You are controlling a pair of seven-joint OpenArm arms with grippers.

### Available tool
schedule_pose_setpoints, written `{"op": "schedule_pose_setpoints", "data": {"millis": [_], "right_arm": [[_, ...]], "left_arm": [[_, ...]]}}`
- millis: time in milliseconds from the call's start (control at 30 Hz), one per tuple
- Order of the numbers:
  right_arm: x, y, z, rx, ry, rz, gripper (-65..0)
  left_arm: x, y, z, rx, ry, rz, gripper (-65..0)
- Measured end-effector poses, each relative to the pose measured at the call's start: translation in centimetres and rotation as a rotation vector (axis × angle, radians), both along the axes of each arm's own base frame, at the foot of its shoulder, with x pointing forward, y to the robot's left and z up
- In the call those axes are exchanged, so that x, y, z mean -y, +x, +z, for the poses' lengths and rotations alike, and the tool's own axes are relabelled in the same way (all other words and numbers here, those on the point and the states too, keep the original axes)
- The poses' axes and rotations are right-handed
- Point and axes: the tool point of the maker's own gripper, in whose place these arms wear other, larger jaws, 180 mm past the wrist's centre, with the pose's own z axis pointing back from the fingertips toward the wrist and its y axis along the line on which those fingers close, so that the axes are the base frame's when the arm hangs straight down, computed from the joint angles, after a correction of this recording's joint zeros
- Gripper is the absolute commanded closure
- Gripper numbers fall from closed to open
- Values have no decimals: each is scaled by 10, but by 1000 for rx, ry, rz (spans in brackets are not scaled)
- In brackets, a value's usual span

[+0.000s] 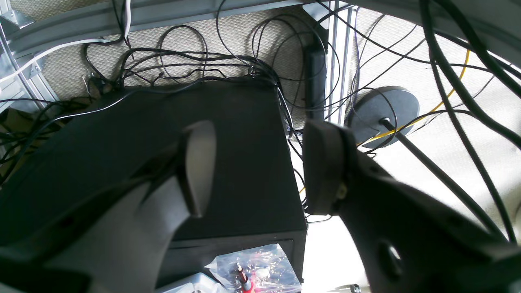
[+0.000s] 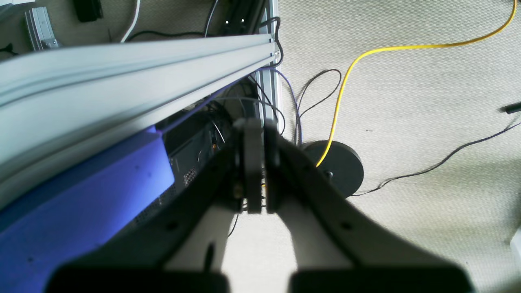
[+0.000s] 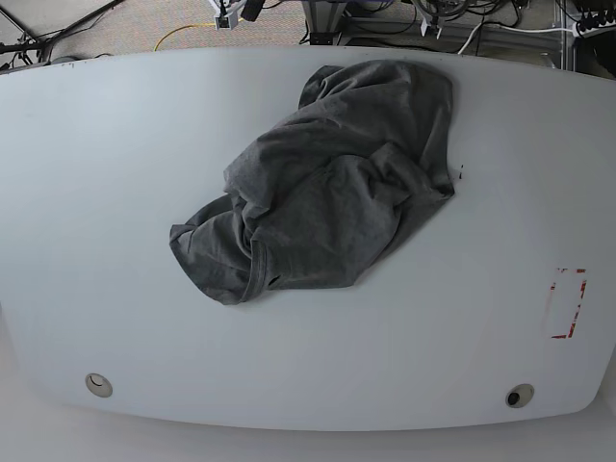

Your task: Fold the T-shirt properly

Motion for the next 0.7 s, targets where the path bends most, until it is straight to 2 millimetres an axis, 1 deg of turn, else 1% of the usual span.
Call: {"op": "schedule_pose_setpoints", "data": {"millis": [33,67,100,133,167,200,267,333,433,567,633,700], "right_arm": [[0,-79,7,-124,0,0,-2],[2,-17,18,51,-10,21,-2],[2,2,18,82,-11,21,-2],[0,10,17,94,-5,21,-2],[-1,8,13,63,-13,33,-2],[-1,14,11,61,-19,40,-2],[-3,38,15,127,-10,25,-2],[-5,57,19,179,2,8,0],[-4,53,18,170,-2,9,0],[-4,25,15,104,-5,25,0],[-3,23,15,99,-6,25,0],[-4,23,15,102,-5,23,0]], "left_arm": [[0,-56,5,-85,0,0,-317],[-9,-4,6,78,6,-5,-311],[-9,3,6,89,6,-5,-311],[-7,6,6,93,4,-6,-311],[-7,-1,5,63,6,-14,-311],[-6,3,4,70,5,-16,-311],[-2,11,4,91,0,-17,-311],[1,19,5,116,-9,-15,-311],[0,17,5,112,-7,-16,-311],[-2,10,5,96,-5,-17,-308],[-1,7,5,93,-5,-15,-308],[1,13,7,120,-11,-16,-308]]}}
